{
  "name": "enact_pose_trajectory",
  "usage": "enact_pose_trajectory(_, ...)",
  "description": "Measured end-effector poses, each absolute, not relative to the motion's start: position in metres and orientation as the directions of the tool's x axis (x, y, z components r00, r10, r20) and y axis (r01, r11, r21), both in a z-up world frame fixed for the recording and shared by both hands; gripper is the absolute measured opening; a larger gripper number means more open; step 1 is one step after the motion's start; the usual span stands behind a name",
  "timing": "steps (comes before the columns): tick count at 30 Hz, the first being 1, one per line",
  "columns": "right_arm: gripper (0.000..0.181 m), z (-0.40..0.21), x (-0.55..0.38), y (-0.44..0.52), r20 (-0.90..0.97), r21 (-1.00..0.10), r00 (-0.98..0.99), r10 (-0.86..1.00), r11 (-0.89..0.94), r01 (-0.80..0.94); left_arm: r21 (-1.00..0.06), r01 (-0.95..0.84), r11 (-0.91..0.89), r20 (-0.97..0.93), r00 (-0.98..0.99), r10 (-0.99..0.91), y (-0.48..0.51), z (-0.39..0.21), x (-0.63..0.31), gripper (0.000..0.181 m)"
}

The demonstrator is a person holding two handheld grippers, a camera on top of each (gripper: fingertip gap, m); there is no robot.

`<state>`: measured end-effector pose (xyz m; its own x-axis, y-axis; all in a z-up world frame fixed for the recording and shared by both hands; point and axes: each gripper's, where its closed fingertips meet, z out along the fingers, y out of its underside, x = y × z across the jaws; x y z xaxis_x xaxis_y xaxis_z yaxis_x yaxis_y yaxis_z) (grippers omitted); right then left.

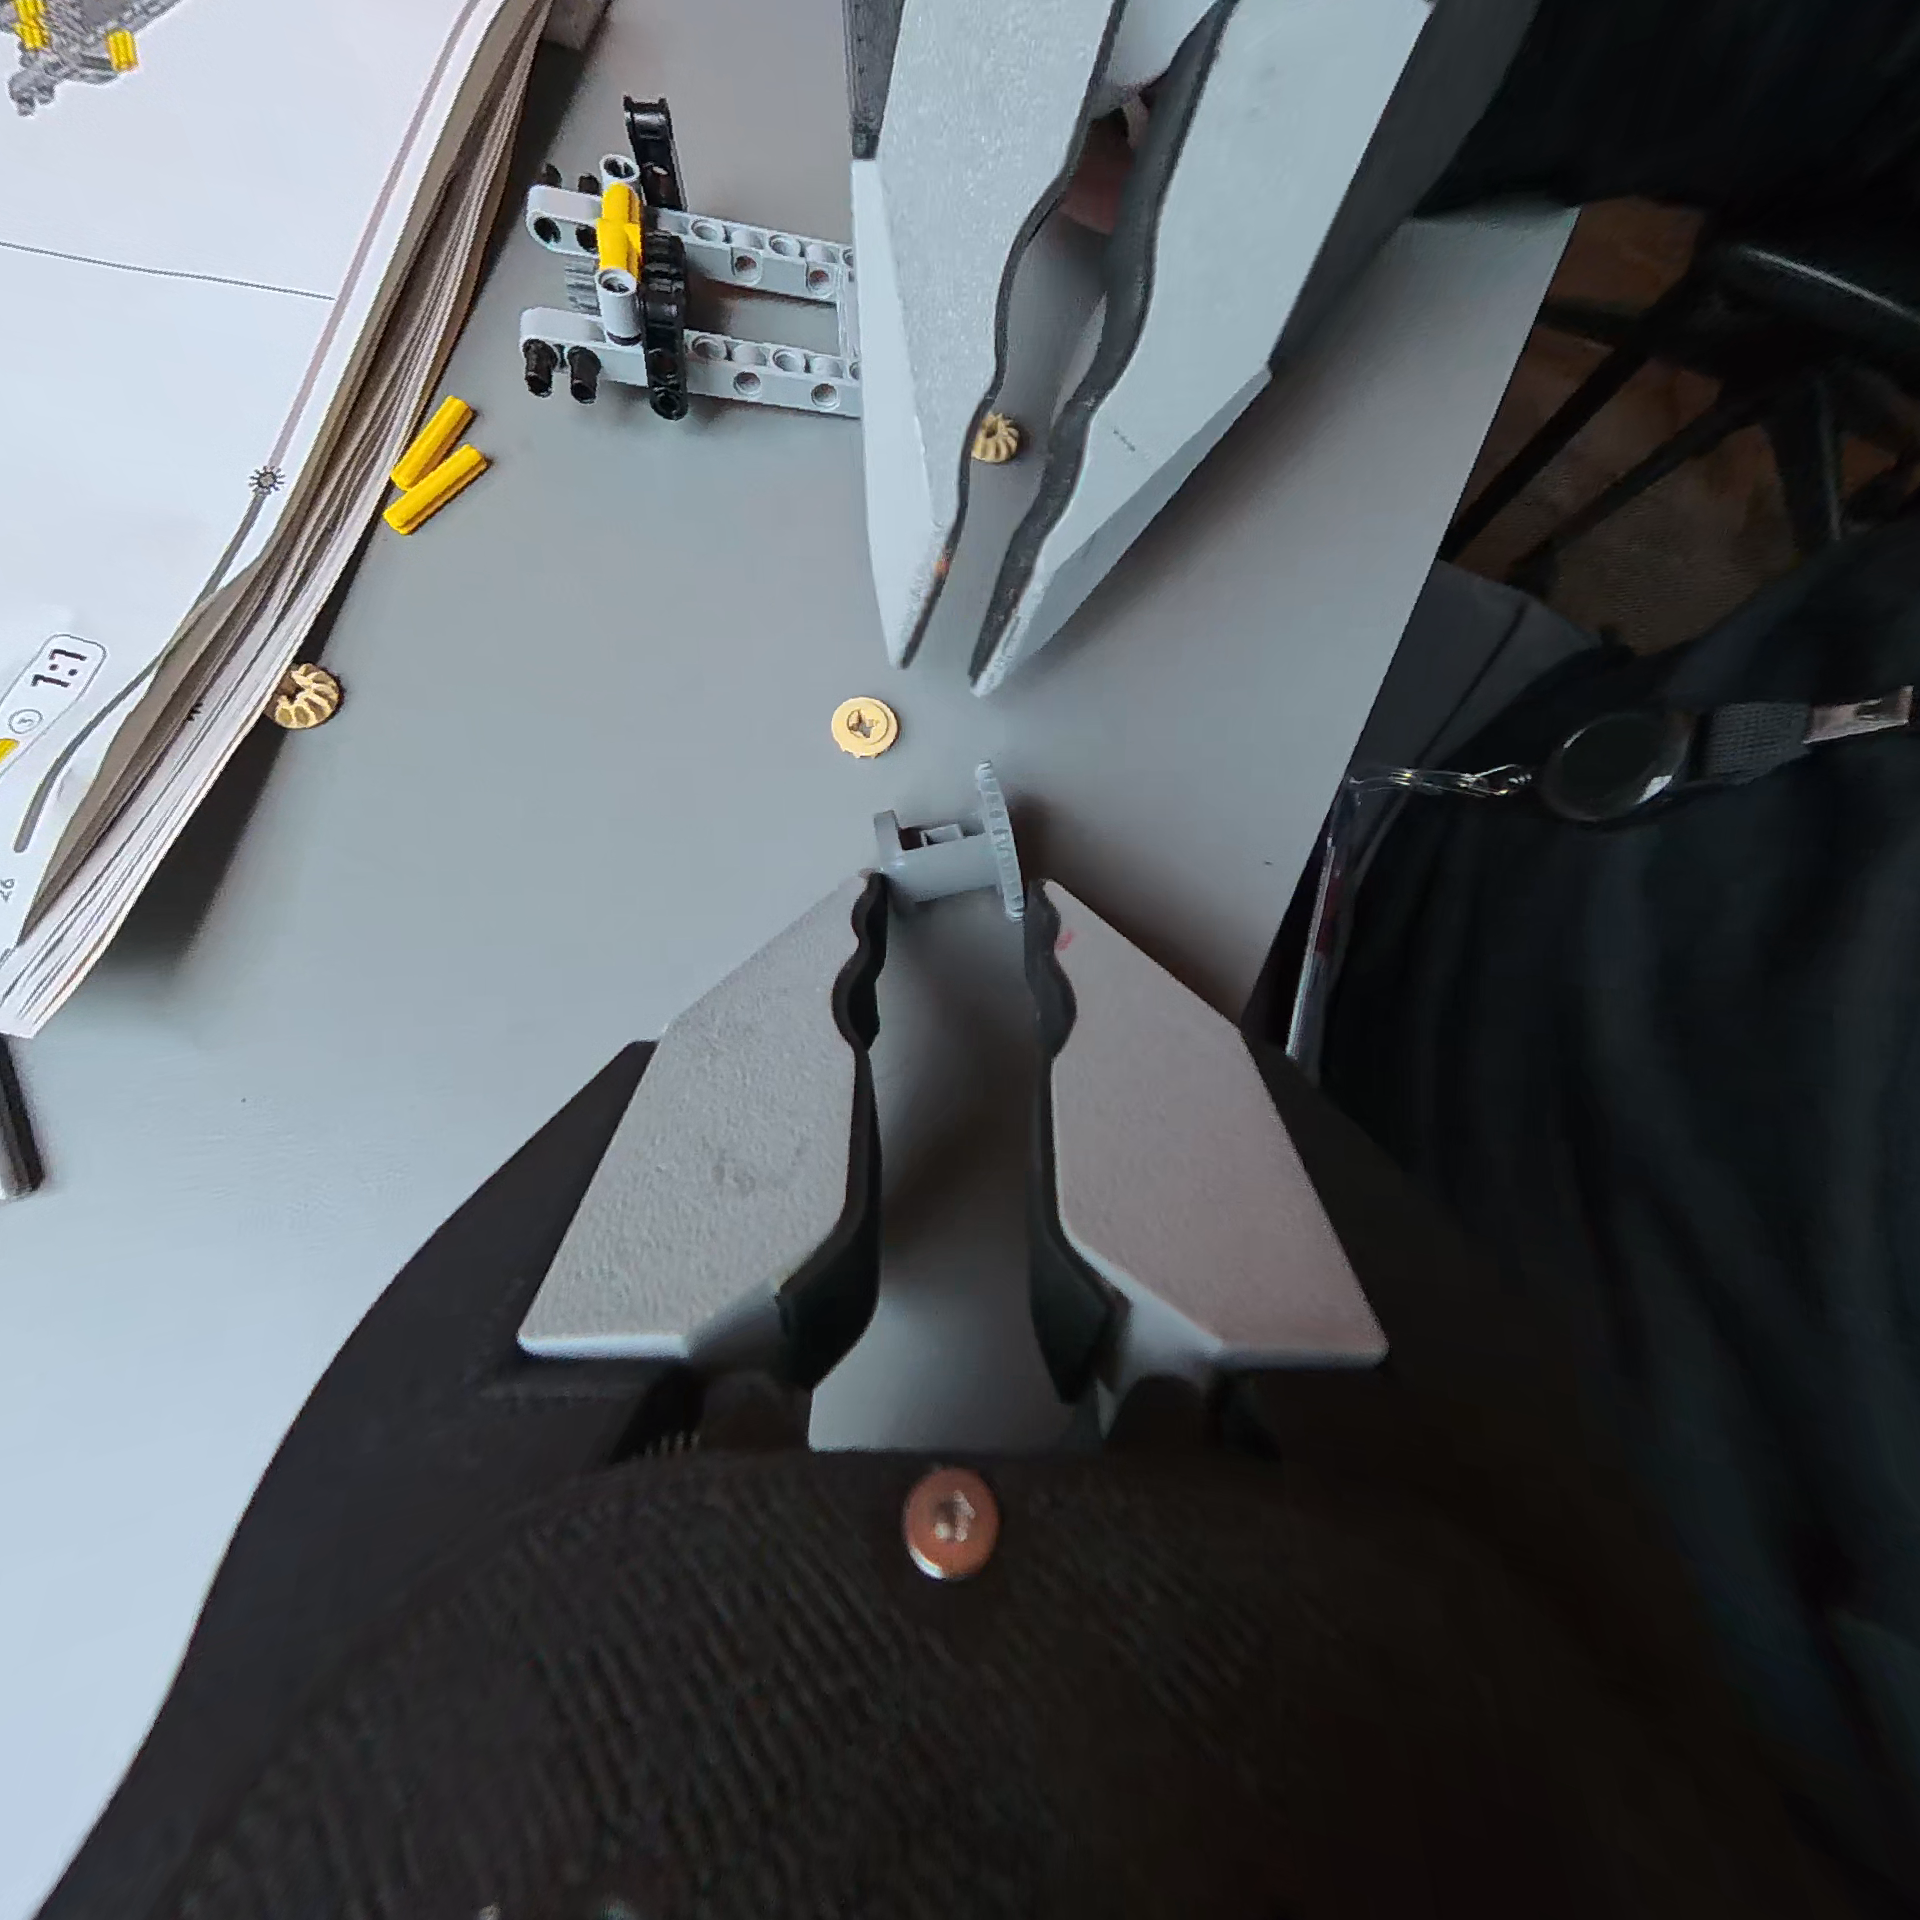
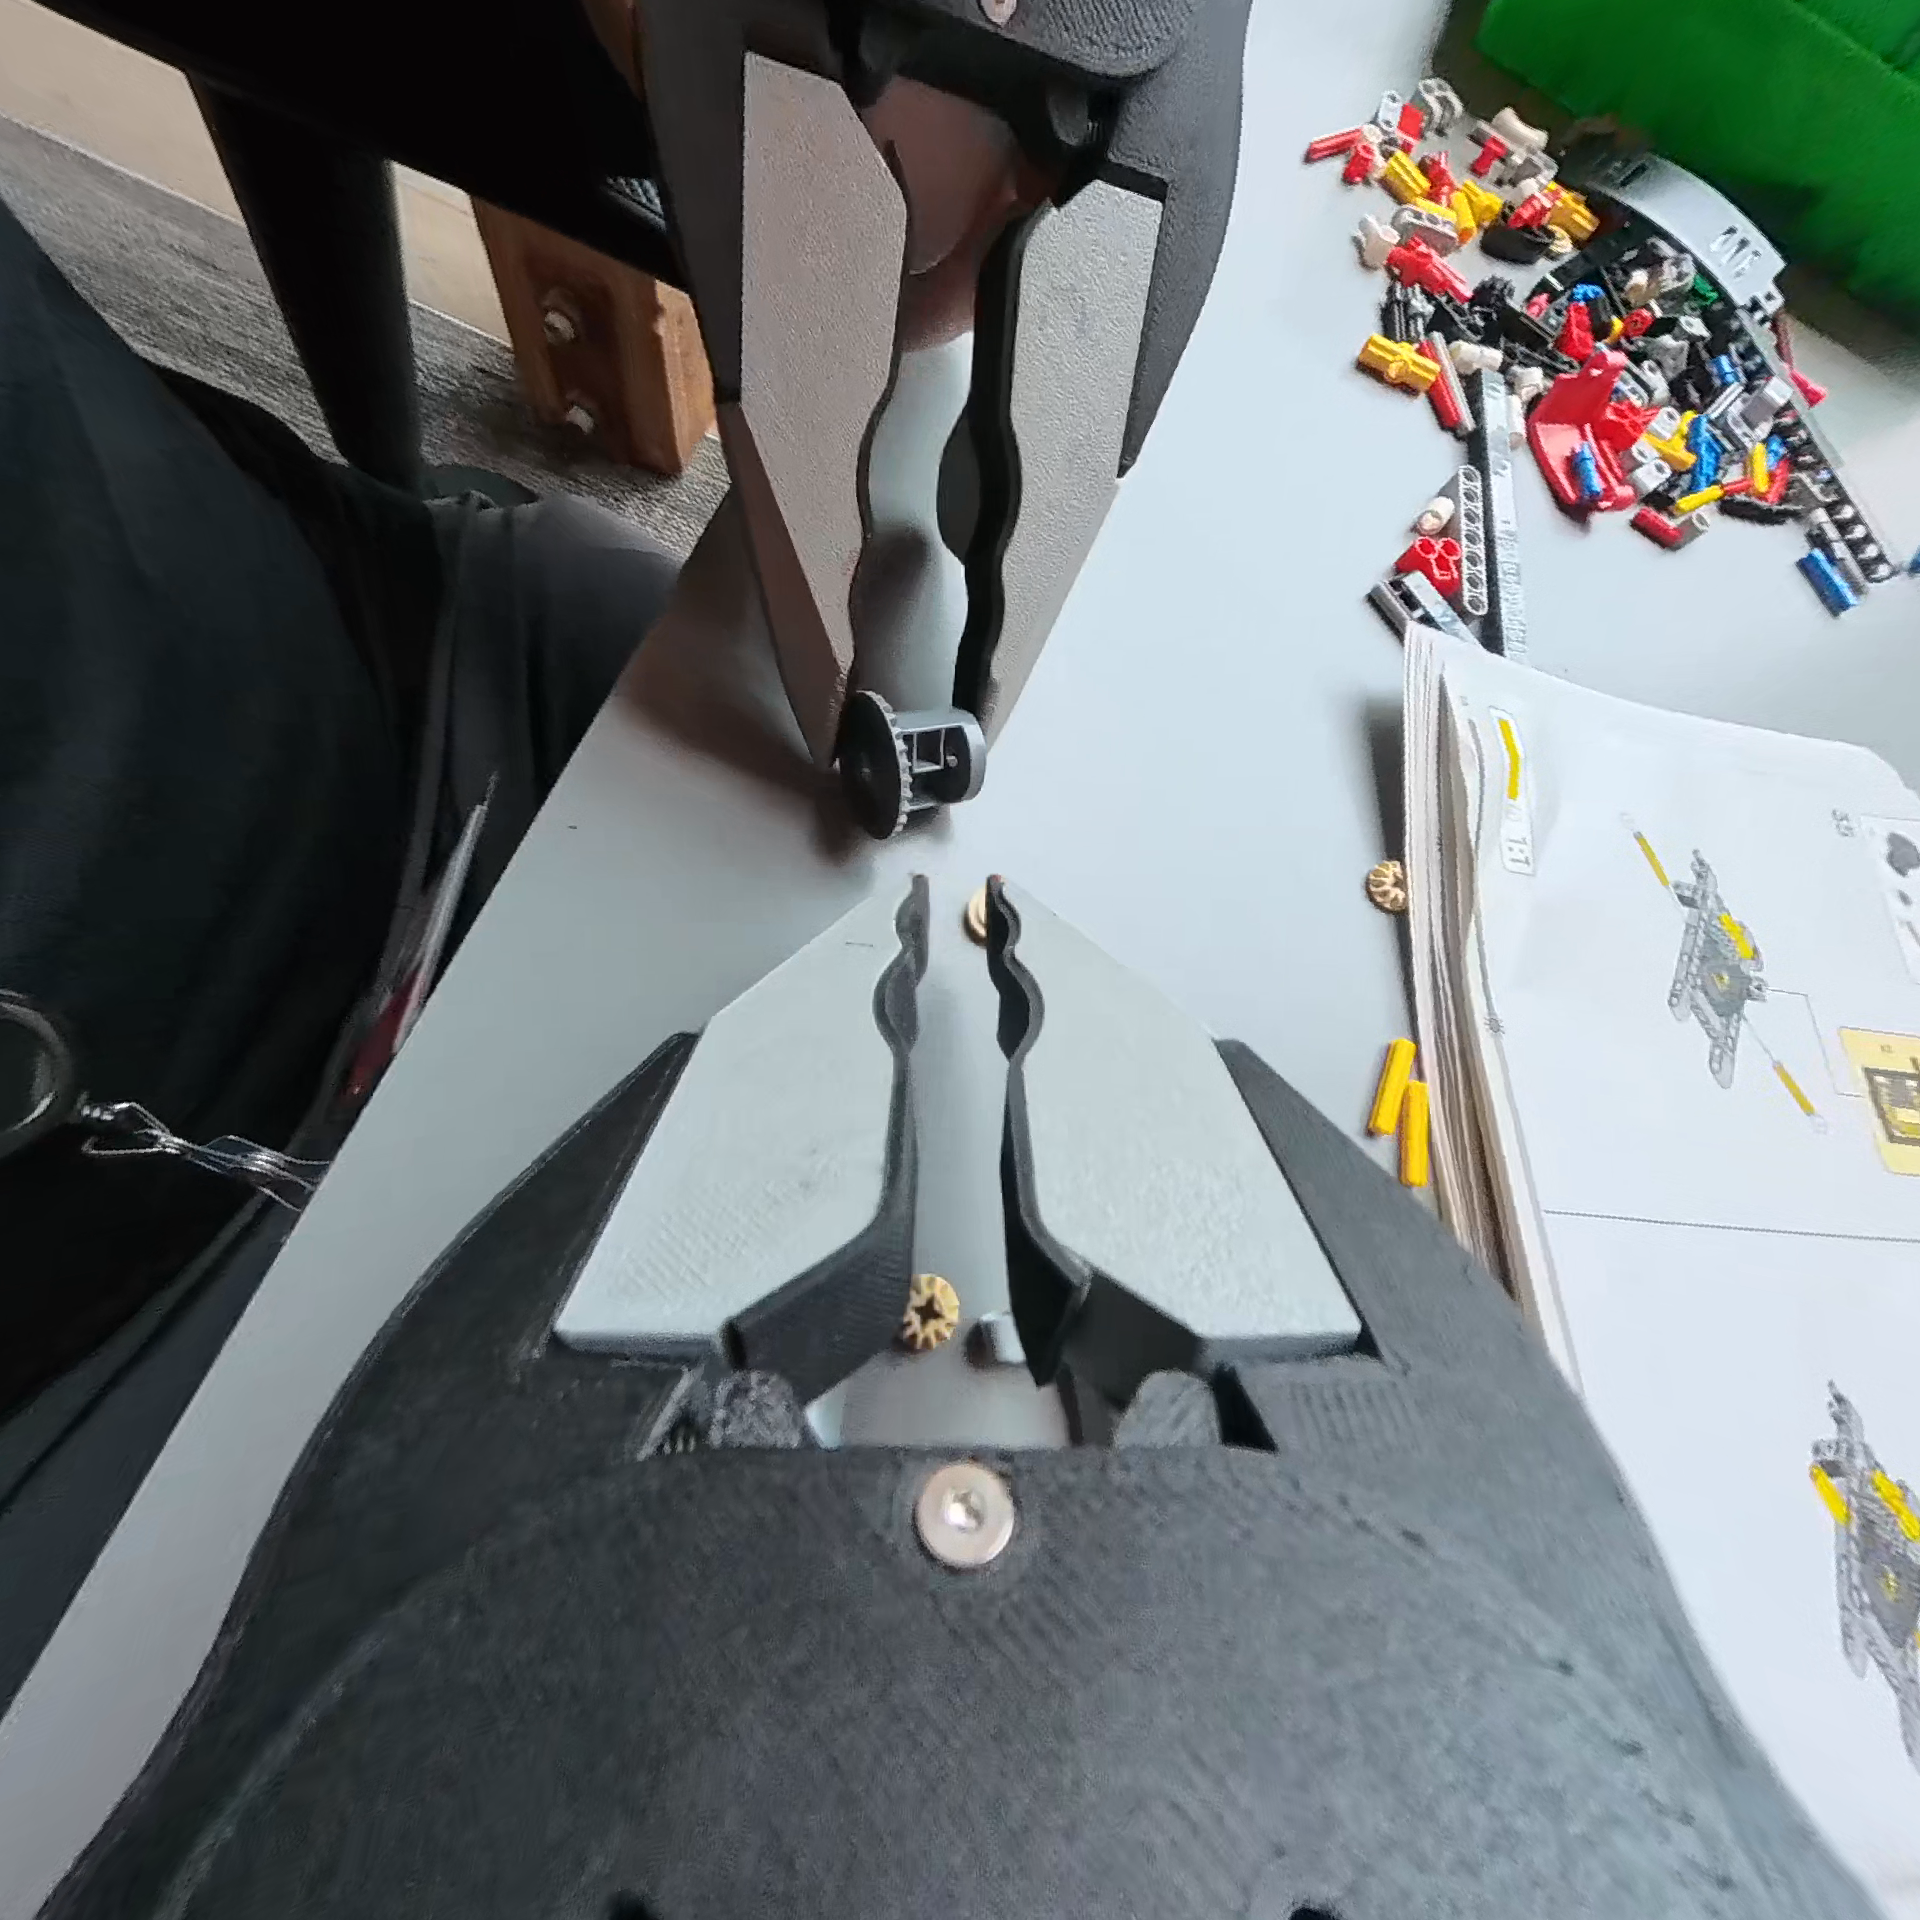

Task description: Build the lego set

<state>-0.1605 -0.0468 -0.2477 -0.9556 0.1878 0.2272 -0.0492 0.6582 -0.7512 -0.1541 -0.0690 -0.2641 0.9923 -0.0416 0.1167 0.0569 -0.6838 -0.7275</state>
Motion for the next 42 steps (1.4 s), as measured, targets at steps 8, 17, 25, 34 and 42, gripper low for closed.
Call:
enact_pose_trajectory(8, 0.012, -0.264, -0.174, -0.041, 0.280, -0.675, -0.933, 0.226, 0.738, -0.024, -0.739, 0.048, -0.672, 0.102, 0.994, -0.041, -0.070, -0.262, -0.156, 0.023)
enact_pose_trajectory(17, 0.007, -0.266, -0.173, -0.046, 0.242, -0.689, -0.940, 0.240, 0.725, 0.007, -0.736, 0.077, -0.672, 0.129, 0.991, -0.027, -0.070, -0.262, -0.158, 0.026)
enact_pose_trajectory(25, 0.006, -0.265, -0.173, -0.049, 0.265, -0.683, -0.935, 0.237, 0.730, -0.008, -0.752, 0.175, -0.635, 0.208, 0.978, 0.023, -0.054, -0.255, -0.158, 0.037)
enact_pose_trajectory(34, 0.000, -0.263, -0.176, -0.042, 0.292, -0.674, -0.925, 0.244, 0.738, -0.018, -0.742, 0.138, -0.656, 0.176, 0.984, 0.008, -0.054, -0.259, -0.157, 0.023)
enact_pose_trajectory(42, 0.000, -0.256, -0.183, -0.040, 0.282, -0.708, -0.915, 0.290, 0.706, 0.005, -0.748, 0.139, -0.649, 0.183, 0.983, -0.001, -0.067, -0.257, -0.161, 0.037)
